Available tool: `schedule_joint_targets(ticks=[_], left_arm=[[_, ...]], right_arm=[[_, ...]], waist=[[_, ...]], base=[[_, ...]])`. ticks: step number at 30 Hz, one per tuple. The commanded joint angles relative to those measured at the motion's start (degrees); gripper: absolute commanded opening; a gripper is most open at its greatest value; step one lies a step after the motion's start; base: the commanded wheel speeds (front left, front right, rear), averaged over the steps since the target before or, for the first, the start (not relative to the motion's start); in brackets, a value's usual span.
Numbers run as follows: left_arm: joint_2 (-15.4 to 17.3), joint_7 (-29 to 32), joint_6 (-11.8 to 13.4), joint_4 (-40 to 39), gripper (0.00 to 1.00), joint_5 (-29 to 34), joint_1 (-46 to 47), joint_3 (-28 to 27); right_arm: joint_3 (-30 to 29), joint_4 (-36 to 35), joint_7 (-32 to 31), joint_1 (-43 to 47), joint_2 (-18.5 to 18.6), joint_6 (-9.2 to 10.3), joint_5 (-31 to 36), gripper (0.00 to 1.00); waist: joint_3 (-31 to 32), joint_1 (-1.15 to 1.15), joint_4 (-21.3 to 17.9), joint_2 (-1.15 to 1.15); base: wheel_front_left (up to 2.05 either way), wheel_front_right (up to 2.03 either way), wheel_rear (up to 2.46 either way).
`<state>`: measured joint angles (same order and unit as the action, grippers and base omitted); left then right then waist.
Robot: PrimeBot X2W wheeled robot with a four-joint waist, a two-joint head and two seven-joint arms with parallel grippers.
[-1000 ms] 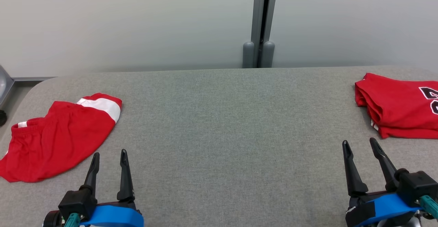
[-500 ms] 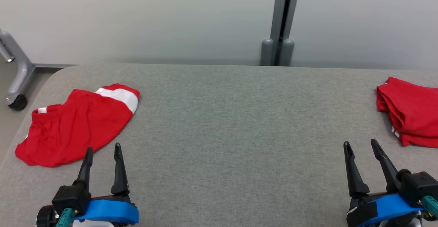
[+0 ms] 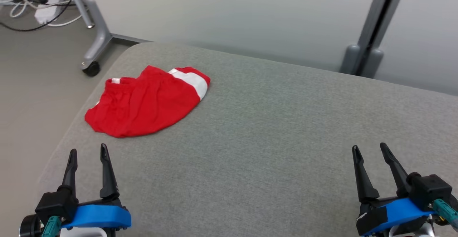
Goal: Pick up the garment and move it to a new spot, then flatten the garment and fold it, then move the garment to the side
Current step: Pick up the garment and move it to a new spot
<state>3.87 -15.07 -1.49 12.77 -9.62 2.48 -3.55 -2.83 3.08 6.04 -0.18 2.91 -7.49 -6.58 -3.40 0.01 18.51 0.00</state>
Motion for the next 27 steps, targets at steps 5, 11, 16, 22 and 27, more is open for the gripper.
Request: schedule_joint_targets(ticks=[5, 11, 16, 22, 27], left_arm=[[0.69, -0.14, 0.47, -1.15, 1.0, -0.39, -0.43, -1.23], [0.86, -0.14, 0.89, -2.27, 1.0, -0.37, -1.35, -2.01], [1.16, -0.14, 0.88, -2.25, 1.0, -0.56, -0.48, -2.4], [3.5, -0.14, -0.58, -0.7, 1.0, -1.03, 7.04, -2.57], [6.9, 0.26, -1.76, 3.39, 1.0, -2.44, 17.77, -3.92]], right_arm=[[0.13, 0.41, -0.29, -0.64, -0.01, -0.01, 0.48, 1.0], [0.18, 0.71, -0.67, -0.54, 0.01, -0.01, 0.71, 1.0], [0.48, 0.73, -0.94, -0.75, 0.01, -0.01, 0.83, 1.0], [-0.51, -1.15, -1.98, -1.49, 0.02, -0.01, 2.38, 1.0], [-1.44, -4.59, -3.52, -2.8, 0.02, -0.01, 4.14, 1.0]], waist=[[-1.69, -0.01, 5.42, 0.0], [-1.63, -0.01, 7.73, 0.0], [-1.7, -0.01, 7.21, 0.0], [-3.86, -0.01, 4.36, 0.0], [-7.69, -0.01, 0.34, 0.0]], base=[[0.0, 0.0, 0.0], [0.0, 0.0, 0.0], [0.0, 0.0, 0.0], [0.0, 0.0, 0.0], [0.0, 0.0, 0.0]])
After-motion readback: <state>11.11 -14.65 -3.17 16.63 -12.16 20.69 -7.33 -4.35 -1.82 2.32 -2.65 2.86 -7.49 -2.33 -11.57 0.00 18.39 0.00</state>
